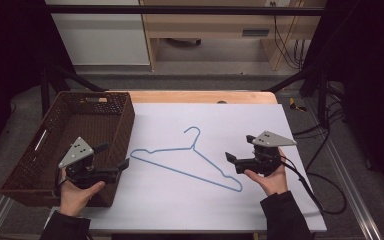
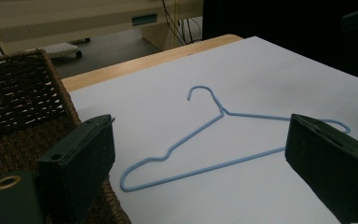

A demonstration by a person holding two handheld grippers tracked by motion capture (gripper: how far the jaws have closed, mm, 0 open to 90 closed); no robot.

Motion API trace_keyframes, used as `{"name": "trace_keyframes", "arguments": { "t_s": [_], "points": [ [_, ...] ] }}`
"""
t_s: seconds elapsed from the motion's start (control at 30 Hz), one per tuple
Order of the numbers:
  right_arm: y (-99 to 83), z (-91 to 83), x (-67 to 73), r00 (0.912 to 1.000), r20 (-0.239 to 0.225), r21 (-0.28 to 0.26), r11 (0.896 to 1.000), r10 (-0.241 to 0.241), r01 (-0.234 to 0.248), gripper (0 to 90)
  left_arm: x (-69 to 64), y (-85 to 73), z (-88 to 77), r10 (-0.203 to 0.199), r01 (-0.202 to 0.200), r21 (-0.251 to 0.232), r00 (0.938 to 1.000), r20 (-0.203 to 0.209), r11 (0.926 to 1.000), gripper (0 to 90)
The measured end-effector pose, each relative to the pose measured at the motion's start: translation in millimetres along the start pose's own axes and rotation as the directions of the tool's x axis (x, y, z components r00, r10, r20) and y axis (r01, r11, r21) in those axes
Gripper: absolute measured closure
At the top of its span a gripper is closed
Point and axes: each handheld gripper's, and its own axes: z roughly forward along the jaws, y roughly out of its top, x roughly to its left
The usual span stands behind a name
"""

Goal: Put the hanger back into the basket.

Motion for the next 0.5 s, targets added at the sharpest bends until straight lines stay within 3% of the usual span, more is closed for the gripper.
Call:
{"name": "trace_keyframes", "arguments": {
  "t_s": [0.3,0.5],
  "points": [
    [10.0,40.4,10.9,0.9990,-0.032,0.087,0.996,-0.031,0.033,11.0,1.0,-0.8,1.2,0.003,-0.003,0.010,1.0000,-0.002,0.9999,8.0],
    [14.9,71.6,16.0,0.9981,-0.048,0.153,0.987,-0.038,0.045,12.6,0.8,-1.2,1.5,0.006,-0.006,0.011,1.0000,-0.001,0.9999,8.0]
  ]
}}
